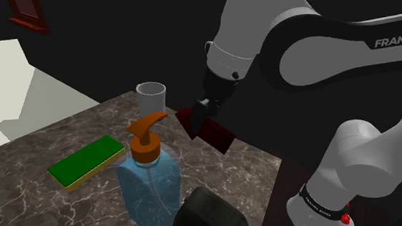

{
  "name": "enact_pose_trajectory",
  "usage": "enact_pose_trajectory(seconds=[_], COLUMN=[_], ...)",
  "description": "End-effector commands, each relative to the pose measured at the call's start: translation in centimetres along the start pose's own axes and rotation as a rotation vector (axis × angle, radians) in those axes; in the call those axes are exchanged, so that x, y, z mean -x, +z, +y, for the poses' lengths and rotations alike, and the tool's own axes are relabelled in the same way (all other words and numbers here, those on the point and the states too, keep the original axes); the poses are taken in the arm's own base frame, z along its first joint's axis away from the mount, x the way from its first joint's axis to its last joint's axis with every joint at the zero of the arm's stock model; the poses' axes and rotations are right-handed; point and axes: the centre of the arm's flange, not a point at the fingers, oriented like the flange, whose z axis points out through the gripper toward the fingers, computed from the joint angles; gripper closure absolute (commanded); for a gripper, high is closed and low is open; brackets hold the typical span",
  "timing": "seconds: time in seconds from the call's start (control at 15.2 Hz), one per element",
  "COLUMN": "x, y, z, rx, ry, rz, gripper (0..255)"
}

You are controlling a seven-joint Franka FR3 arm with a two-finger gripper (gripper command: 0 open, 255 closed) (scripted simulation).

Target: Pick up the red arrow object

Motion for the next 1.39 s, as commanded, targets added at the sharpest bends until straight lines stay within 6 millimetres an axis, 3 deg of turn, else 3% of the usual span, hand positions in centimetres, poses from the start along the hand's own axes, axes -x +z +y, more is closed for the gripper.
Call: enact_pose_trajectory(seconds=[0.0,0.07,0.13,0.73,1.32], x=[0.1,0.1,0.1,0.1,-0.9], y=[0.8,0.8,0.9,0.8,-3.8], z=[0.1,0.1,0.1,0.1,0.1], rx=[0.000,0.000,0.000,0.000,0.000], ry=[0.000,0.000,0.000,0.000,0.000], rz=[0.000,0.001,0.000,0.000,0.000], gripper=[0,0,255,255,255])
